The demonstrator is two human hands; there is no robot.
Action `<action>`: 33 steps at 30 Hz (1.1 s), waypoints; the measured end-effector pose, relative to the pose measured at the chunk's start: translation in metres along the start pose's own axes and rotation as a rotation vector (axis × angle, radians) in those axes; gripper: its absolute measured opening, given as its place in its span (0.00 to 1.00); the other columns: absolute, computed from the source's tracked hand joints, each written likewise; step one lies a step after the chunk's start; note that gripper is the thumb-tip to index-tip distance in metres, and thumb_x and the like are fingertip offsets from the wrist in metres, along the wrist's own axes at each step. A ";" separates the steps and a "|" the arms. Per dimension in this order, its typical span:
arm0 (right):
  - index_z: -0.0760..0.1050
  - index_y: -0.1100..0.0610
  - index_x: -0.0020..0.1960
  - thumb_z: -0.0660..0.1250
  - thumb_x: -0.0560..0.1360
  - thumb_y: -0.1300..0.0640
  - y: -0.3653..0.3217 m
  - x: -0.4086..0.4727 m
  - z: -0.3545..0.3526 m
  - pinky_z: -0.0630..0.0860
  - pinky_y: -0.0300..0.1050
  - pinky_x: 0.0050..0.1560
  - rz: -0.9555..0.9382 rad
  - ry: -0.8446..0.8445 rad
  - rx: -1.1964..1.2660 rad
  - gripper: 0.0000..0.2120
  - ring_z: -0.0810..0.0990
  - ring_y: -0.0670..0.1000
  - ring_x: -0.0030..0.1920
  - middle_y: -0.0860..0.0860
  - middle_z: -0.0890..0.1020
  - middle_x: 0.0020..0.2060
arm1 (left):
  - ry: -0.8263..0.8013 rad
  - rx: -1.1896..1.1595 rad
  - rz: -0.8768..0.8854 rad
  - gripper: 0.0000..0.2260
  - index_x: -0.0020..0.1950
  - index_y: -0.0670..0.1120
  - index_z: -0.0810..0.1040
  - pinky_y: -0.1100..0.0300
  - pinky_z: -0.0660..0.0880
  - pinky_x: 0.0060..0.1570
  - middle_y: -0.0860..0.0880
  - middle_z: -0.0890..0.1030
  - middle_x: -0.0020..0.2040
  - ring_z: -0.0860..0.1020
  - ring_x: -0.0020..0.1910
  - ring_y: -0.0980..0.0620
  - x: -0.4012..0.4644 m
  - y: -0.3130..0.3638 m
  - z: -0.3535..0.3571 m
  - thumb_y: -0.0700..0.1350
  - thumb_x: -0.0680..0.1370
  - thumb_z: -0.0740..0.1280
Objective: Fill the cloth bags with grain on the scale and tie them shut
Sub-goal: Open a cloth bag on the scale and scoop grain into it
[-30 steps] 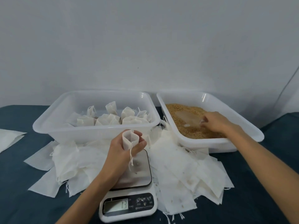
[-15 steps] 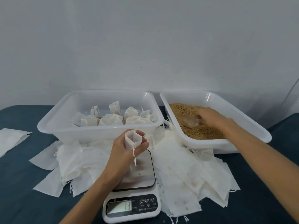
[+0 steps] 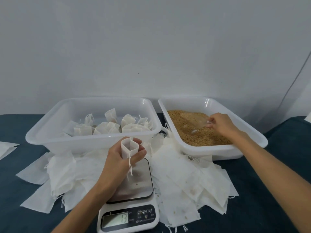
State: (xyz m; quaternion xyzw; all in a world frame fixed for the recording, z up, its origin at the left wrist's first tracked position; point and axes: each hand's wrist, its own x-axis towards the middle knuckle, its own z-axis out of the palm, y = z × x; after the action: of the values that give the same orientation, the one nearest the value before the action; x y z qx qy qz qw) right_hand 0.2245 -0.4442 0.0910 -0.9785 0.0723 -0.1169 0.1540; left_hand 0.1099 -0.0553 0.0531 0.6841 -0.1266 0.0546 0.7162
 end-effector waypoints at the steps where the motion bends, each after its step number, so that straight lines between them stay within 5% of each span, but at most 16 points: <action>1: 0.81 0.60 0.52 0.73 0.76 0.58 -0.001 -0.006 -0.002 0.75 0.50 0.58 -0.006 -0.002 0.037 0.08 0.81 0.55 0.53 0.56 0.84 0.53 | -0.005 0.006 0.000 0.09 0.52 0.45 0.82 0.66 0.80 0.46 0.46 0.86 0.44 0.84 0.44 0.53 0.001 0.000 -0.001 0.36 0.74 0.77; 6: 0.81 0.55 0.56 0.71 0.77 0.59 -0.027 -0.043 -0.018 0.75 0.48 0.64 -0.172 0.015 0.226 0.08 0.81 0.47 0.55 0.49 0.84 0.53 | -0.025 -0.015 -0.013 0.10 0.53 0.45 0.83 0.64 0.80 0.47 0.45 0.86 0.46 0.84 0.46 0.49 -0.002 -0.002 -0.003 0.36 0.74 0.78; 14: 0.81 0.46 0.60 0.71 0.77 0.57 -0.110 -0.116 -0.039 0.73 0.30 0.57 -0.564 -0.150 0.412 0.13 0.81 0.36 0.56 0.34 0.82 0.54 | -0.019 0.053 -0.030 0.12 0.52 0.51 0.83 0.49 0.82 0.56 0.48 0.87 0.47 0.85 0.51 0.44 -0.006 -0.010 0.001 0.47 0.71 0.79; 19: 0.80 0.49 0.64 0.71 0.77 0.60 -0.128 -0.124 -0.047 0.78 0.46 0.56 -0.626 -0.111 0.262 0.17 0.81 0.43 0.54 0.39 0.82 0.53 | -0.038 0.077 0.013 0.09 0.55 0.48 0.83 0.63 0.80 0.50 0.50 0.87 0.49 0.85 0.51 0.51 -0.004 -0.008 -0.004 0.41 0.77 0.77; 24: 0.79 0.52 0.67 0.70 0.77 0.66 -0.140 -0.122 -0.057 0.77 0.42 0.52 -0.705 -0.063 0.091 0.20 0.80 0.41 0.49 0.43 0.82 0.52 | -0.033 0.126 0.001 0.13 0.57 0.52 0.82 0.52 0.80 0.57 0.53 0.87 0.52 0.85 0.54 0.53 -0.005 -0.009 -0.003 0.49 0.74 0.77; 27: 0.79 0.57 0.67 0.68 0.76 0.68 -0.148 -0.122 -0.061 0.78 0.53 0.52 -0.733 -0.041 0.033 0.20 0.82 0.51 0.48 0.49 0.82 0.51 | -0.035 0.151 -0.007 0.14 0.57 0.52 0.82 0.43 0.80 0.61 0.53 0.87 0.50 0.85 0.53 0.52 -0.006 -0.010 -0.003 0.50 0.73 0.77; 33: 0.79 0.56 0.67 0.68 0.77 0.65 -0.154 -0.130 -0.070 0.71 0.53 0.59 -0.753 -0.051 -0.015 0.19 0.81 0.55 0.50 0.51 0.82 0.52 | -0.033 0.153 -0.005 0.15 0.59 0.50 0.82 0.43 0.79 0.62 0.53 0.87 0.51 0.85 0.54 0.52 -0.007 -0.009 -0.001 0.49 0.73 0.76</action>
State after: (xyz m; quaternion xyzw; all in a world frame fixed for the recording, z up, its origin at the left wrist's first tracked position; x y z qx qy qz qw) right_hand 0.0978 -0.2961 0.1776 -0.9402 -0.2957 -0.1404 0.0946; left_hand 0.1054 -0.0544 0.0424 0.7379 -0.1324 0.0510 0.6598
